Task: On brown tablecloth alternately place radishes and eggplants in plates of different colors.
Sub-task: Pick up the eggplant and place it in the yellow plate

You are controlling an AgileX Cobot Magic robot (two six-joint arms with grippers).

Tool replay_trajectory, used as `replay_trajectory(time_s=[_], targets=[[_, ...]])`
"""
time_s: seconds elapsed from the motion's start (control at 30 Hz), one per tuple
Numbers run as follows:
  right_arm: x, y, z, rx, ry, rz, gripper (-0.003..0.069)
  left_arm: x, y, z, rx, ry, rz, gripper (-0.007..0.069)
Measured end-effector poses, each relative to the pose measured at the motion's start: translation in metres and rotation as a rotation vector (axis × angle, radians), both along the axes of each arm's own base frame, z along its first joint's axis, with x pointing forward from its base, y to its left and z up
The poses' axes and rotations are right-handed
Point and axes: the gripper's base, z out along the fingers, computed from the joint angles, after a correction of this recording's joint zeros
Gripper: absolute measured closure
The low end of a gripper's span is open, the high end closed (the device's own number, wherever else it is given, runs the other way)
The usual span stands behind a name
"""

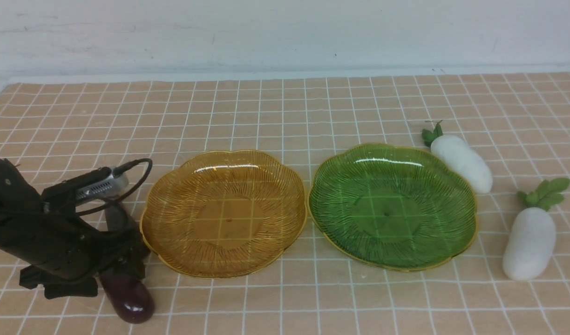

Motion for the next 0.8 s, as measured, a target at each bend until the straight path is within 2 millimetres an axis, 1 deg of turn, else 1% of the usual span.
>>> replay_trajectory(time_s=[0.07, 0.17, 0.23, 0.27, 0.33, 0.4, 0.43, 0.5, 0.6, 0.63, 0.7, 0.8], targets=[[0.011, -0.004, -0.005, -0.016, 0.075, -0.053, 0.0674, -0.007, 0.005, 0.010, 0.029, 0.016, -0.012, 0.0339], [0.030, -0.011, -0.011, -0.047, 0.198, -0.110, 0.0674, -0.019, 0.017, 0.032, 0.078, -0.008, -0.001, 0.0340], [0.045, -0.016, -0.016, -0.048, 0.264, -0.148, 0.0674, -0.032, 0.027, 0.057, 0.117, -0.075, 0.019, 0.0341], [0.053, -0.020, -0.017, -0.045, 0.286, -0.167, 0.0674, -0.037, 0.028, 0.070, 0.129, -0.122, 0.021, 0.0342], [0.072, -0.028, -0.023, -0.035, 0.338, -0.203, 0.0674, -0.045, 0.021, 0.090, 0.119, -0.215, 0.007, 0.0342], [0.093, -0.036, -0.031, -0.020, 0.383, -0.237, 0.0672, -0.046, 0.011, 0.102, 0.089, -0.275, -0.019, 0.0342], [0.103, -0.040, -0.035, -0.013, 0.393, -0.249, 0.0667, -0.044, 0.004, 0.109, 0.074, -0.306, -0.047, 0.0342], [0.121, -0.045, -0.045, 0.007, 0.408, -0.267, 0.0648, -0.034, -0.018, 0.124, 0.056, -0.378, -0.142, 0.0342], [0.148, -0.048, -0.060, 0.033, 0.409, -0.281, 0.0566, -0.014, -0.055, 0.136, 0.043, -0.416, -0.287, 0.0343], [0.155, -0.049, -0.065, 0.036, 0.412, -0.285, 0.0529, -0.006, -0.065, 0.136, 0.041, -0.415, -0.314, 0.0343], [0.172, -0.052, -0.082, 0.035, 0.429, -0.293, 0.0417, 0.011, -0.079, 0.131, 0.044, -0.419, -0.364, 0.0343], [0.186, -0.055, -0.102, 0.050, 0.448, -0.321, 0.0246, 0.031, -0.092, 0.123, 0.055, -0.420, -0.421, 0.0343]])
